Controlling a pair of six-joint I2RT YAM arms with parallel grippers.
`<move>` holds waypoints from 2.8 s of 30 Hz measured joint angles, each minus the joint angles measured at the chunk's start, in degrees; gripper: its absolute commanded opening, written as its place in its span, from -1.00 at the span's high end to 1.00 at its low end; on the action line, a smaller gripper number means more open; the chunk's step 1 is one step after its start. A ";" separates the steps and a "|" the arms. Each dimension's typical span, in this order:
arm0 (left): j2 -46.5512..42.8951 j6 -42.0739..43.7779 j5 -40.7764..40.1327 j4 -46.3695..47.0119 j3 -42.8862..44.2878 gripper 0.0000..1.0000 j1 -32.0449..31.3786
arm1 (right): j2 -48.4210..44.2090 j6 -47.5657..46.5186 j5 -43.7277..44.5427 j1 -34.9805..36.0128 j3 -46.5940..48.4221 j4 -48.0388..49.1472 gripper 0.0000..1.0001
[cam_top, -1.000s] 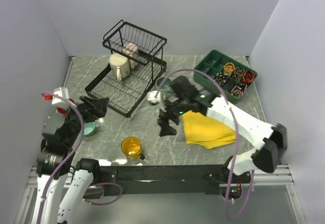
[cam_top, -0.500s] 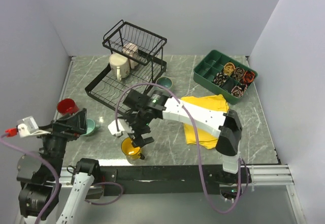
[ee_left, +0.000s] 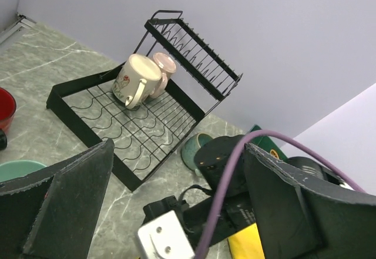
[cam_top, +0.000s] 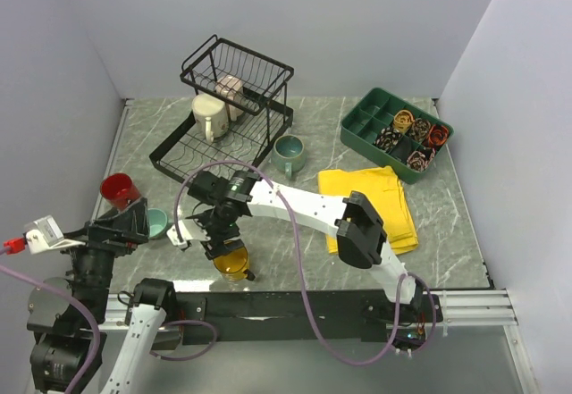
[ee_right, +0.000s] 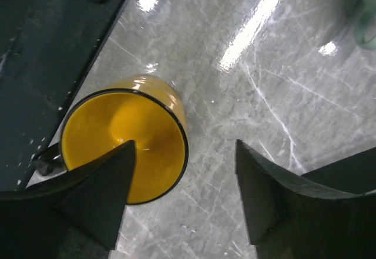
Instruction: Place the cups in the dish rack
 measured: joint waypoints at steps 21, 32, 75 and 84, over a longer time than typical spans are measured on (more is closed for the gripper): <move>-1.86 -0.57 0.07 -0.90 0.42 -0.93 0.00 | 4.63 -1.57 7.30 2.56 -1.16 1.16 0.27; -3.72 -2.49 1.40 -0.92 -0.72 -0.93 0.00 | 6.58 -3.06 8.33 2.95 -2.10 1.99 1.00; 35.63 -55.49 48.39 66.97 -21.51 -0.95 -10.43 | -48.09 49.44 10.21 -30.25 -27.45 38.93 1.00; 41.70 -62.20 46.14 74.71 -20.90 -0.98 -16.94 | -46.25 47.34 5.42 -27.74 -27.45 42.01 1.00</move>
